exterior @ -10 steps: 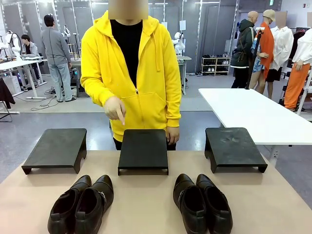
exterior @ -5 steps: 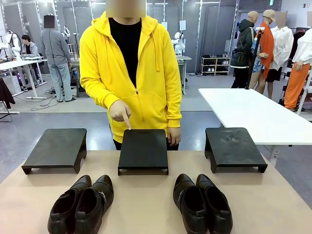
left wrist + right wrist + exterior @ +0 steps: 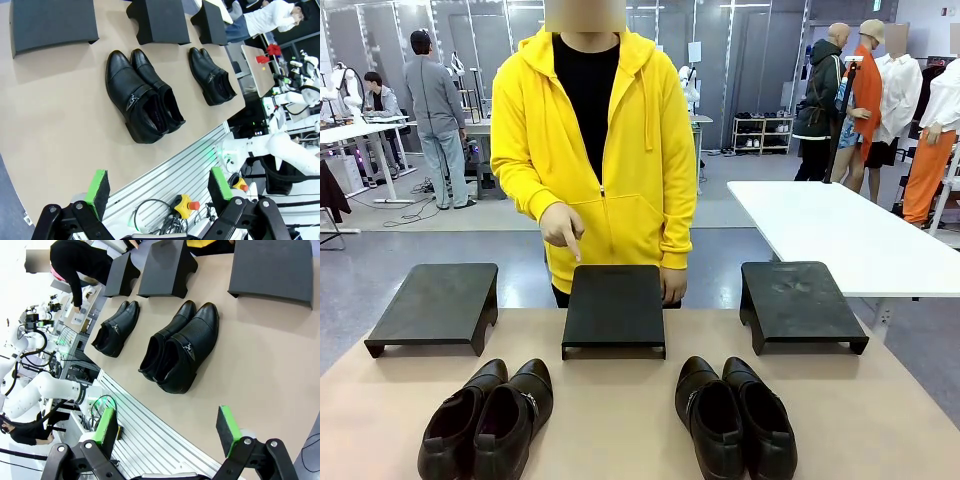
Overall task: Place the shoes on the stand as instructed by the person.
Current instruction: Pick up one pair of Shoes and place it on the Shoes Stand indicated by the person.
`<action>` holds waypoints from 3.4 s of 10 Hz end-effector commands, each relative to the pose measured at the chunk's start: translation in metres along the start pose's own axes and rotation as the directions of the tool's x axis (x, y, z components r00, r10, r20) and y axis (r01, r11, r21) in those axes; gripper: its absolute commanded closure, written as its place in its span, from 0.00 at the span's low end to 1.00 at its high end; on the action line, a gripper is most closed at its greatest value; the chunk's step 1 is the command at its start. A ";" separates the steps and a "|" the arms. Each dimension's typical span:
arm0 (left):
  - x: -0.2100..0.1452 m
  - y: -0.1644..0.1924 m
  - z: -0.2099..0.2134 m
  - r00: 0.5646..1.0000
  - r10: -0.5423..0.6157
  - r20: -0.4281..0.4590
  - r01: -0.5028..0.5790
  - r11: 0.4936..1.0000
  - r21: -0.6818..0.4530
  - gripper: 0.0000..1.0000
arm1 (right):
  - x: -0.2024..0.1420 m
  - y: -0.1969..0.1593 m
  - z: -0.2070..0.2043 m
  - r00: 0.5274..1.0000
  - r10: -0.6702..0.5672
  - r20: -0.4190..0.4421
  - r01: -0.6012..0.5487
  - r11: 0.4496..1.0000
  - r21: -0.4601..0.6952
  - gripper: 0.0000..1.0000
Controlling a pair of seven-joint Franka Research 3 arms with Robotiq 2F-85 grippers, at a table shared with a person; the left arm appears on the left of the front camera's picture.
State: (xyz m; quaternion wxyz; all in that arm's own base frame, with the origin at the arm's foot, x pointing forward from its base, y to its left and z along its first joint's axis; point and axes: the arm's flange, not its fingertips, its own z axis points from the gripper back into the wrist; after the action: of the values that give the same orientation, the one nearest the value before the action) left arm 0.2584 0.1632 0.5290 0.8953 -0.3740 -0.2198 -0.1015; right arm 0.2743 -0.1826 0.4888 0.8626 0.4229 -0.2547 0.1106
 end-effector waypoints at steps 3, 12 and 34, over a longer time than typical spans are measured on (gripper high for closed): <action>0.035 -0.046 -0.014 0.993 -0.039 -0.113 0.049 0.995 0.083 0.00 | 0.000 -0.001 0.001 1.000 0.011 0.010 -0.011 1.000 0.011 0.00; 0.116 -0.238 -0.189 0.839 0.158 -0.520 0.186 0.816 0.548 0.00 | 0.000 -0.001 0.001 1.000 0.011 0.010 -0.011 1.000 0.011 0.00; -0.003 -0.103 -0.402 0.926 0.300 -0.227 -0.064 0.720 0.691 0.00 | 0.000 -0.001 0.001 1.000 0.011 0.010 -0.011 1.000 0.011 0.00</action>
State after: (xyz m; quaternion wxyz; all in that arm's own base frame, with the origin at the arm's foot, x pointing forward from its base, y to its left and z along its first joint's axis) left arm 0.3585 -0.1967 0.3537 0.9987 -0.0307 -0.0393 0.0070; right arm 0.2742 -0.1833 0.4885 0.8633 0.4226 -0.2537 0.1089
